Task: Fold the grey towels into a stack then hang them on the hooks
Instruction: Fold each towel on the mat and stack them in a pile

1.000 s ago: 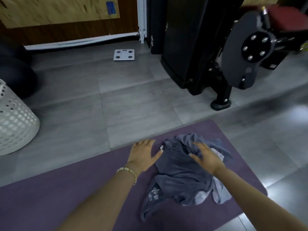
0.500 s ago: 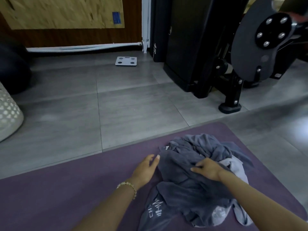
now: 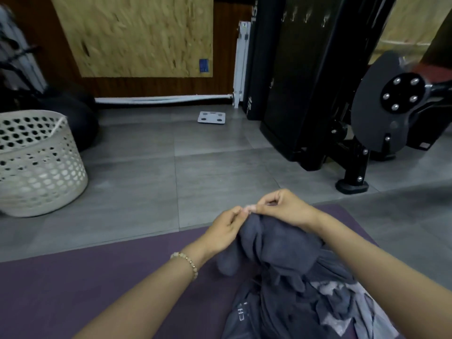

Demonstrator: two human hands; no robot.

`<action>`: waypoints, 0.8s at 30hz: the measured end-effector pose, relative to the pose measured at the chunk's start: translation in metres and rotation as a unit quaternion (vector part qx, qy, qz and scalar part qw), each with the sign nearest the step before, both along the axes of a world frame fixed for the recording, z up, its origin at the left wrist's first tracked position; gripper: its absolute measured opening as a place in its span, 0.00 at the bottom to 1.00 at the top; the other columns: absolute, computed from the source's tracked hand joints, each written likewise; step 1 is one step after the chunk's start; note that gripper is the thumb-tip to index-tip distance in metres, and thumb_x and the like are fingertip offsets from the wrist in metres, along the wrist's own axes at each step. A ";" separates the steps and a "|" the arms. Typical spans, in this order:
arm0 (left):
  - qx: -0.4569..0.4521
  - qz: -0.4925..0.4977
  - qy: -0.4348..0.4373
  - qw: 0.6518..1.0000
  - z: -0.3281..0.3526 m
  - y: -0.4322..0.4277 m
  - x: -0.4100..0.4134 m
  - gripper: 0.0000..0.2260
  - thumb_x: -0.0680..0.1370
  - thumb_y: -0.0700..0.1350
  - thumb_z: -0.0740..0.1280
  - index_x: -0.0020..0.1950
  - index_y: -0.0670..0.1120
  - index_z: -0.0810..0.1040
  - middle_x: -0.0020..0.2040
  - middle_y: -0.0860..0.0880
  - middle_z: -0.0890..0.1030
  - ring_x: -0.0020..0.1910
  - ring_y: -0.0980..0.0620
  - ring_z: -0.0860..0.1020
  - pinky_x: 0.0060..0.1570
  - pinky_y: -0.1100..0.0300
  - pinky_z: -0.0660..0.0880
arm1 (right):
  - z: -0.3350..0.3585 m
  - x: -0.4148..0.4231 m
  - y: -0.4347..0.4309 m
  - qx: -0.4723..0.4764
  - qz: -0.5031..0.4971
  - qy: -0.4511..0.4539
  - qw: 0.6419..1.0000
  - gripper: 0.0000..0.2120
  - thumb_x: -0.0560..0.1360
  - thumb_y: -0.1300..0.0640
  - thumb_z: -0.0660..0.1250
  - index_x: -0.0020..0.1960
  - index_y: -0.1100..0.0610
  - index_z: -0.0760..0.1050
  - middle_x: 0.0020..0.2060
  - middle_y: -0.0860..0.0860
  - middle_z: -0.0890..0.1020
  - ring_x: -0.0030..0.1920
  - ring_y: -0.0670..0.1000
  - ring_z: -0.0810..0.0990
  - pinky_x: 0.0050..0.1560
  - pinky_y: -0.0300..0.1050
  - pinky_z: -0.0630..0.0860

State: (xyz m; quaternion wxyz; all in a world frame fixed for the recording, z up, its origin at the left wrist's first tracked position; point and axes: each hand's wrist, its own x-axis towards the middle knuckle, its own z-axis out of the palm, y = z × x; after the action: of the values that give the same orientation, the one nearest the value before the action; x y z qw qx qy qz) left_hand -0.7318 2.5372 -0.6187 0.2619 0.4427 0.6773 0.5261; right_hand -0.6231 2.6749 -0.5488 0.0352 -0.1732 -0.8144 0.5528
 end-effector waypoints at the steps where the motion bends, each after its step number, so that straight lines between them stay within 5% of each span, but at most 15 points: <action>1: 0.011 0.012 -0.007 1.000 0.013 -0.010 -0.001 0.21 0.80 0.55 0.56 0.43 0.38 0.75 0.35 0.49 0.79 0.37 0.58 0.75 0.42 0.60 0.73 | 0.009 -0.002 -0.006 -0.006 -0.005 0.017 1.000 0.10 0.71 0.52 0.73 0.38 0.58 0.83 0.37 0.57 0.83 0.39 0.48 0.76 0.44 0.39 0.71; 3: 0.030 0.055 -0.049 0.997 0.044 -0.033 -0.006 0.16 0.79 0.51 0.58 0.35 0.42 0.69 0.23 0.55 0.70 0.24 0.58 0.69 0.29 0.64 0.71 | 0.028 -0.003 -0.021 0.000 -0.020 0.048 0.999 0.09 0.72 0.53 0.72 0.35 0.56 0.81 0.29 0.51 0.80 0.34 0.44 0.73 0.42 0.36 0.68; 5: 0.041 0.088 -0.055 0.994 0.070 -0.058 -0.011 0.14 0.81 0.47 0.60 0.36 0.45 0.67 0.23 0.56 0.68 0.22 0.58 0.67 0.25 0.65 0.70 | 0.037 -0.003 -0.035 -0.005 -0.037 0.068 0.997 0.09 0.73 0.54 0.71 0.37 0.58 0.80 0.24 0.44 0.77 0.30 0.39 0.70 0.39 0.31 0.66; 7: -0.003 0.081 -0.014 0.997 0.080 -0.078 -0.009 0.05 0.79 0.46 0.64 0.45 0.47 0.74 0.36 0.56 0.76 0.34 0.57 0.74 0.34 0.69 0.71 | 0.046 -0.005 -0.051 -0.023 -0.058 0.086 0.994 0.11 0.73 0.51 0.70 0.38 0.58 0.80 0.27 0.48 0.81 0.35 0.40 0.74 0.39 0.29 0.68; 10: -0.055 0.039 0.000 0.998 0.078 -0.090 0.012 0.23 0.75 0.49 0.69 0.69 0.49 0.69 0.63 0.58 0.73 0.61 0.60 0.72 0.55 0.72 0.67 | 0.071 -0.015 -0.084 -0.052 -0.044 0.093 0.993 0.12 0.74 0.51 0.69 0.36 0.56 0.77 0.22 0.44 0.75 0.29 0.41 0.70 0.32 0.29 0.67; 12: -0.028 0.040 -0.060 0.997 0.091 -0.090 0.028 0.17 0.75 0.48 0.70 0.63 0.48 0.73 0.57 0.57 0.78 0.54 0.68 0.76 0.51 0.74 0.70 | 0.095 -0.024 -0.104 -0.065 -0.026 0.102 0.992 0.12 0.74 0.52 0.69 0.35 0.56 0.75 0.22 0.43 0.71 0.26 0.40 0.69 0.29 0.30 0.68; 15: 0.050 0.088 -0.105 0.989 0.122 -0.091 0.033 0.05 0.75 0.44 0.71 0.49 0.49 0.78 0.45 0.55 0.82 0.39 0.69 0.80 0.39 0.74 0.73 | 0.124 -0.031 -0.120 -0.061 -0.021 0.138 0.988 0.11 0.73 0.50 0.71 0.37 0.56 0.76 0.30 0.51 0.75 0.34 0.45 0.73 0.34 0.32 0.70; 19: 0.176 0.237 -0.157 0.942 0.164 -0.124 0.013 0.08 0.72 0.44 0.74 0.49 0.45 0.81 0.47 0.48 0.84 0.42 0.59 0.82 0.43 0.67 0.78 | 0.140 -0.026 -0.127 -0.112 -0.011 0.111 0.987 0.25 0.70 0.41 0.68 0.56 0.59 0.79 0.49 0.52 0.85 0.51 0.49 0.82 0.52 0.41 0.77; 21: 0.200 0.280 -0.157 0.926 0.185 -0.149 0.000 0.10 0.71 0.46 0.74 0.50 0.44 0.81 0.47 0.48 0.84 0.46 0.55 0.82 0.48 0.61 0.78 | 0.139 -0.027 -0.139 -0.126 0.040 0.063 0.989 0.22 0.73 0.41 0.66 0.57 0.57 0.80 0.52 0.51 0.84 0.52 0.49 0.82 0.53 0.41 0.76; 24: 0.219 0.304 -0.117 0.920 0.218 -0.187 -0.008 0.07 0.71 0.47 0.74 0.46 0.46 0.81 0.45 0.50 0.84 0.41 0.61 0.82 0.42 0.67 0.77 | 0.150 -0.040 -0.173 -0.140 0.056 0.109 0.983 0.22 0.74 0.47 0.68 0.55 0.65 0.80 0.46 0.53 0.83 0.46 0.51 0.81 0.45 0.36 0.76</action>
State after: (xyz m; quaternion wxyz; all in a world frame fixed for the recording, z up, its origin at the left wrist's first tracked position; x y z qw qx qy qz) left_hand -0.7402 2.3506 -0.4008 0.0631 0.1969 0.6120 0.7633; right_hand -0.6634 2.5021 -0.3990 0.0676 -0.0692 -0.7285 0.6782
